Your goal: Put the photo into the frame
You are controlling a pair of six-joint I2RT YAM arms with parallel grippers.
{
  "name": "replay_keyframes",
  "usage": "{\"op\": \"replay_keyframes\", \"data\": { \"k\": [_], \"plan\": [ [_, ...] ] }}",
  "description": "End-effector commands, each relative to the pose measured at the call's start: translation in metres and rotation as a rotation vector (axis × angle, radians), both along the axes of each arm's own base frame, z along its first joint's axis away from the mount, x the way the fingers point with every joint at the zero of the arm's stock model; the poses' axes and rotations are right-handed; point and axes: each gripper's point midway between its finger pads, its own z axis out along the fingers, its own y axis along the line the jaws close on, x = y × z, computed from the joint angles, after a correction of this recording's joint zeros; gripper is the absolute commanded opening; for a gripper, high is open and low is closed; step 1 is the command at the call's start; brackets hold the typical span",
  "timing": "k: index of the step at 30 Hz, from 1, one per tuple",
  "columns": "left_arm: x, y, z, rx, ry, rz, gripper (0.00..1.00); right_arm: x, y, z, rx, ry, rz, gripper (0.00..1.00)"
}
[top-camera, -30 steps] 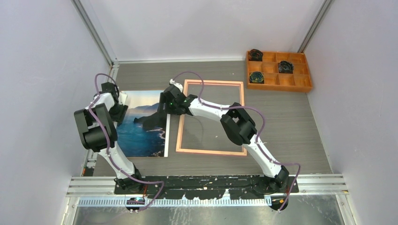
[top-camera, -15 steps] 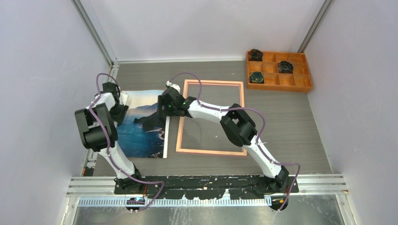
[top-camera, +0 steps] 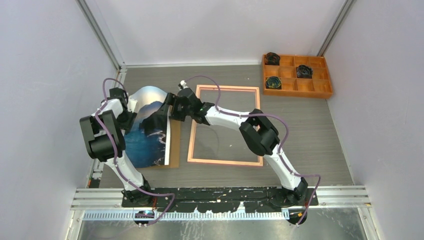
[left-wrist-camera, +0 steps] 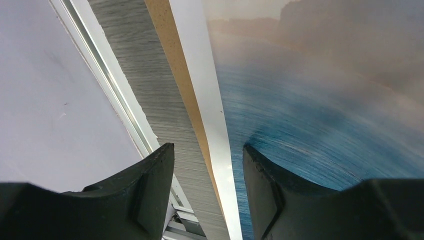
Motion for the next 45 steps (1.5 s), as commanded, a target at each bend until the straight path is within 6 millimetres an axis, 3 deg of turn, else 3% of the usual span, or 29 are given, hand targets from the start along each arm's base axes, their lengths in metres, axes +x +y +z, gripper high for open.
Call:
{"op": "replay_keyframes", "data": {
  "k": [1,5,10,13,17,22,29,32,35,37,40,42,44,45],
  "plan": [
    [-0.012,-0.013,-0.023,-0.064,0.062,-0.016,0.55,-0.003,0.012,0.079,0.327,0.044,0.025,0.82],
    [-0.012,-0.013,-0.022,-0.066,0.061,-0.014,0.54,0.001,0.013,0.091,0.542,0.166,0.026,0.82],
    [-0.012,-0.014,-0.02,-0.068,0.056,-0.017,0.53,-0.001,0.016,0.104,0.629,0.192,0.054,0.81],
    [-0.012,-0.014,-0.019,-0.066,0.057,-0.017,0.53,-0.002,0.015,0.101,0.596,0.182,0.053,0.8],
    [-0.01,-0.013,-0.015,-0.066,0.054,-0.014,0.53,0.0,0.006,0.08,0.441,0.13,0.012,0.73],
    [-0.006,-0.012,-0.005,-0.075,0.038,-0.001,0.53,0.003,-0.005,0.059,0.286,0.092,-0.022,0.52],
    [-0.007,-0.01,0.034,-0.102,-0.009,0.004,0.62,0.009,-0.006,0.052,0.195,0.036,-0.022,0.19],
    [-0.01,-0.009,0.052,-0.102,-0.025,0.003,0.71,0.011,-0.01,0.059,0.165,-0.011,-0.017,0.02],
    [-0.012,-0.011,0.069,-0.123,-0.042,0.007,0.76,0.014,-0.019,0.089,0.15,-0.095,-0.005,0.01],
    [-0.013,-0.011,0.08,-0.131,-0.067,0.015,0.96,0.016,-0.036,0.126,0.146,-0.172,-0.001,0.01],
    [-0.015,-0.015,0.093,-0.144,-0.087,0.014,1.0,0.022,-0.081,0.178,0.137,-0.262,0.008,0.03],
    [-0.016,-0.017,0.098,-0.149,-0.104,0.015,1.0,0.037,-0.132,0.205,0.138,-0.279,-0.044,0.01],
    [-0.017,-0.02,0.1,-0.162,-0.109,0.016,1.0,0.038,-0.176,0.23,0.139,-0.284,-0.08,0.01],
    [-0.017,-0.021,0.1,-0.167,-0.109,0.018,1.0,0.045,-0.208,0.241,0.12,-0.286,-0.116,0.01]
  ]
}}
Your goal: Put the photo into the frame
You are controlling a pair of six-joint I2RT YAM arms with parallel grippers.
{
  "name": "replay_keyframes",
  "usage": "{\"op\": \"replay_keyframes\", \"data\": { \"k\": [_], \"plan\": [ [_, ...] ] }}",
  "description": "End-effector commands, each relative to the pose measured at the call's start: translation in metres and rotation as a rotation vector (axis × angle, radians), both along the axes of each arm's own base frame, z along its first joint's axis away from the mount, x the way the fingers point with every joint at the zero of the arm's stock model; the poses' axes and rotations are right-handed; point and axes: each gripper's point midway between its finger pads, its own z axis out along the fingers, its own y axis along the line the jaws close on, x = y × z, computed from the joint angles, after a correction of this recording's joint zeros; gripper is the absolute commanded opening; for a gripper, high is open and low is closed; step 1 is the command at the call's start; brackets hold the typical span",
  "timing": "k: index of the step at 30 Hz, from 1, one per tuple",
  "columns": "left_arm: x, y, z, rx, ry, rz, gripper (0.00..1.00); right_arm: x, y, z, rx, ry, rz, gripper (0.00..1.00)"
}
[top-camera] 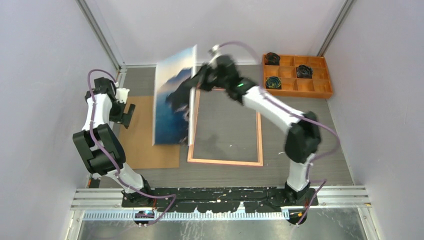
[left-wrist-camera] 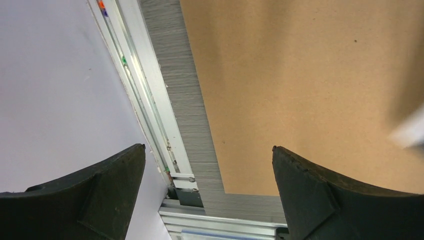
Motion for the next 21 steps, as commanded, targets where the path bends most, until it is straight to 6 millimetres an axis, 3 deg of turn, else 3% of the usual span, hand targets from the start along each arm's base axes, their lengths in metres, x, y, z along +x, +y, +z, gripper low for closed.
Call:
{"op": "replay_keyframes", "data": {
  "k": [1,4,5,8,10,13,17,21],
  "plan": [
    [-0.005,-0.01,0.014,-0.047,-0.026,0.009,1.0,0.022,-0.131,0.11,0.019,-0.164,-0.132,0.01],
    [-0.004,-0.012,0.012,-0.059,-0.036,0.014,1.0,0.012,-0.205,0.139,-0.122,-0.21,-0.252,0.01],
    [-0.004,-0.013,0.011,-0.065,-0.037,0.018,1.0,-0.002,-0.229,0.146,-0.209,-0.231,-0.298,0.01],
    [-0.003,-0.014,0.009,-0.072,-0.034,0.025,1.0,-0.019,-0.282,0.167,-0.436,-0.329,-0.452,0.01],
    [-0.002,-0.019,0.006,-0.099,-0.037,0.022,1.0,-0.033,-0.311,0.154,-0.618,-0.287,-0.517,0.01],
    [-0.003,-0.022,0.002,-0.112,-0.036,0.02,1.0,-0.044,-0.334,0.126,-0.884,-0.228,-0.573,0.01],
    [-0.005,-0.023,-0.002,-0.116,-0.031,0.021,1.0,-0.06,-0.324,0.104,-1.228,-0.289,-0.557,0.01],
    [-0.007,-0.024,-0.007,-0.114,-0.02,0.023,1.0,-0.064,-0.32,0.084,-1.482,-0.263,-0.516,0.01]
  ]
}}
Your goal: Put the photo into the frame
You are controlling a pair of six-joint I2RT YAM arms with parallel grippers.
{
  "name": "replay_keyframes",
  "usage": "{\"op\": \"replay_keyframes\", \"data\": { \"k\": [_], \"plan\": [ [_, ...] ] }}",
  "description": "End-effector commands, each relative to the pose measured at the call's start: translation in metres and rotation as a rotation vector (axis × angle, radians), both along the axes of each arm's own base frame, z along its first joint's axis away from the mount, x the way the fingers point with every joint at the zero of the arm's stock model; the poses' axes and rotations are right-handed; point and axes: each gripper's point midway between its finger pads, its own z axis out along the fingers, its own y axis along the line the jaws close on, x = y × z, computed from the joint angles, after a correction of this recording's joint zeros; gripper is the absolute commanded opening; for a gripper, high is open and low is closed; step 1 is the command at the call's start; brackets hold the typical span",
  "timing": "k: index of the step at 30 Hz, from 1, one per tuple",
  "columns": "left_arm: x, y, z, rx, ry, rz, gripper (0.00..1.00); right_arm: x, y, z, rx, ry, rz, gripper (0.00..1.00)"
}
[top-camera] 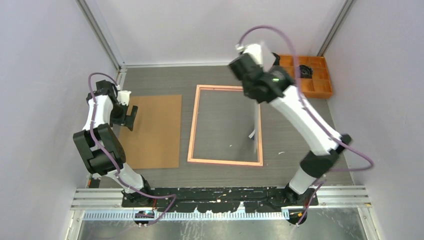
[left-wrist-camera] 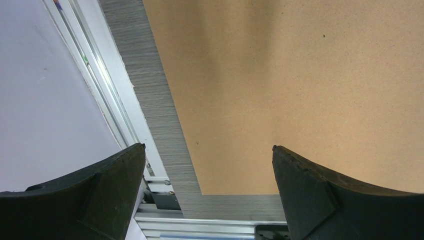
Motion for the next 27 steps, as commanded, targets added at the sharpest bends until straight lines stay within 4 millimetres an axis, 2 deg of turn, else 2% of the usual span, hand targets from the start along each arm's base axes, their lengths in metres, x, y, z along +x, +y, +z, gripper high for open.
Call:
{"op": "replay_keyframes", "data": {
  "k": [1,4,8,12,15,17,20,22,23,24,25,27],
  "plan": [
    [0.001,-0.003,0.001,-0.006,-0.027,0.003,1.0,-0.011,-0.031,-0.028,-0.469,0.095,-0.107,0.01],
    [-0.002,-0.003,-0.003,-0.004,-0.017,0.003,1.0,-0.012,-0.017,-0.043,-0.517,0.12,-0.087,0.01],
    [-0.002,-0.003,-0.004,-0.007,-0.016,0.007,1.0,-0.01,0.019,-0.075,-0.476,0.202,0.006,0.01],
    [-0.002,-0.003,-0.003,-0.008,-0.019,0.01,1.0,-0.001,0.06,-0.081,-0.462,0.208,0.101,0.01],
    [-0.003,-0.003,-0.003,-0.003,-0.017,0.011,1.0,0.002,0.094,-0.08,-0.316,0.208,0.178,0.01],
    [-0.004,-0.002,-0.004,0.004,-0.015,0.009,1.0,0.006,0.109,-0.07,-0.217,0.168,0.196,0.01],
    [-0.007,-0.002,-0.007,0.004,-0.007,0.005,1.0,0.015,0.107,-0.044,-0.114,0.059,0.15,0.01],
    [-0.008,-0.002,-0.007,0.006,-0.008,0.001,1.0,0.023,0.09,-0.025,-0.028,0.0,0.09,0.01],
    [-0.007,-0.002,-0.007,0.006,-0.009,0.001,1.0,0.025,0.079,-0.015,0.021,-0.028,0.066,0.01],
    [-0.007,-0.002,-0.007,0.006,-0.009,0.002,1.0,0.024,0.062,0.005,0.091,-0.076,0.041,0.01],
    [-0.008,-0.003,-0.007,0.005,-0.007,0.001,1.0,0.028,0.051,0.009,0.124,-0.097,0.016,0.01],
    [-0.008,-0.003,-0.006,0.002,-0.007,0.0,1.0,0.024,0.012,0.037,0.201,-0.187,-0.06,0.01]
  ]
}}
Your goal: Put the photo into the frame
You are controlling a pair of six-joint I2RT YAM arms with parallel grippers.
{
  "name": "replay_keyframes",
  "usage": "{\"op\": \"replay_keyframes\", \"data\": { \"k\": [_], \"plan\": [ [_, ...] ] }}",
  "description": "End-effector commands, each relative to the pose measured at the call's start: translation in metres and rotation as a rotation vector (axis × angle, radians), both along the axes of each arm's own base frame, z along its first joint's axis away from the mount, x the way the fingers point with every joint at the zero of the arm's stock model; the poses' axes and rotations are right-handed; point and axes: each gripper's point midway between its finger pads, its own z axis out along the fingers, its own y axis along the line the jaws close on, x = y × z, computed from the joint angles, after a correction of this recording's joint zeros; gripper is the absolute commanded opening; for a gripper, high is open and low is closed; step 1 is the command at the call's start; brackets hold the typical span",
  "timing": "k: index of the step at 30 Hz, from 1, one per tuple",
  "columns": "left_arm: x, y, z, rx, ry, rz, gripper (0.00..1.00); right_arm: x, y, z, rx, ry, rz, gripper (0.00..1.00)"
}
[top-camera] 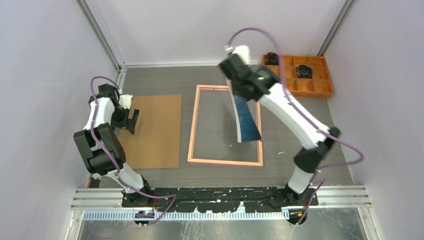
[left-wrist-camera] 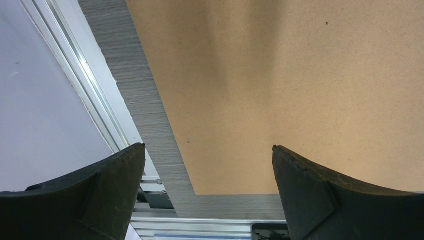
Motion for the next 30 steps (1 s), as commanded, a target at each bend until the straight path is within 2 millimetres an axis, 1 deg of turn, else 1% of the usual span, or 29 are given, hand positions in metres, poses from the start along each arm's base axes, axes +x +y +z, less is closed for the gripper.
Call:
{"op": "replay_keyframes", "data": {
  "k": [1,2,3,4,6,7,8,9,12,14,15,18,19,20,21,23,24,26,28,30],
  "plan": [
    [0.004,0.001,0.012,0.014,-0.05,-0.001,1.0,0.0,-0.084,0.116,0.33,-0.352,-0.206,0.01],
    [0.005,0.0,0.012,0.011,-0.054,-0.001,1.0,-0.006,-0.105,0.126,0.32,-0.403,-0.258,0.01],
    [0.006,0.0,0.013,0.007,-0.056,0.0,1.0,-0.011,-0.121,0.14,0.319,-0.471,-0.3,0.01],
    [0.007,-0.001,0.014,0.003,-0.057,0.002,1.0,-0.019,-0.137,0.15,0.309,-0.52,-0.335,0.01],
    [0.008,-0.001,0.015,-0.001,-0.059,0.005,1.0,-0.034,-0.165,0.165,0.277,-0.596,-0.408,0.01],
    [0.009,0.0,0.016,0.003,-0.06,0.007,1.0,-0.04,-0.176,0.169,0.253,-0.617,-0.437,0.01],
    [0.01,0.001,0.017,0.006,-0.062,0.01,1.0,-0.044,-0.185,0.172,0.222,-0.628,-0.459,0.01],
    [0.011,0.001,0.018,0.009,-0.064,0.01,1.0,-0.047,-0.188,0.172,0.209,-0.628,-0.464,0.01],
    [0.011,0.002,0.019,0.009,-0.065,0.015,1.0,-0.048,-0.188,0.164,0.16,-0.589,-0.443,0.01],
    [0.011,0.001,0.02,0.006,-0.064,0.015,1.0,-0.041,-0.179,0.148,0.106,-0.521,-0.404,0.01],
    [0.01,0.0,0.02,0.005,-0.065,0.013,1.0,-0.037,-0.171,0.136,0.073,-0.469,-0.369,0.01],
    [0.008,0.0,0.02,0.006,-0.061,0.013,1.0,-0.024,-0.144,0.094,-0.019,-0.282,-0.268,0.01],
    [0.007,0.0,0.019,0.006,-0.057,0.013,1.0,-0.019,-0.133,0.077,-0.05,-0.224,-0.24,0.01],
    [0.007,0.0,0.02,0.008,-0.058,0.013,1.0,-0.019,-0.125,0.066,-0.064,-0.186,-0.211,0.01],
    [0.006,0.0,0.02,0.01,-0.059,0.013,1.0,-0.016,-0.114,0.05,-0.086,-0.138,-0.18,0.01],
    [0.006,0.001,0.021,0.015,-0.062,0.012,1.0,-0.013,-0.097,0.024,-0.087,-0.062,-0.137,0.01],
    [0.005,0.001,0.021,0.017,-0.063,0.012,1.0,-0.012,-0.09,0.012,-0.075,-0.034,-0.132,0.01],
    [0.005,0.001,0.022,0.02,-0.066,0.012,1.0,-0.011,-0.068,-0.014,0.003,0.034,-0.104,0.01],
    [0.005,0.001,0.022,0.02,-0.067,0.013,1.0,-0.009,-0.044,-0.037,0.124,0.076,-0.112,0.01],
    [0.005,0.001,0.023,0.02,-0.071,0.013,1.0,-0.007,-0.025,-0.054,0.233,0.108,-0.141,0.01]
  ]
}}
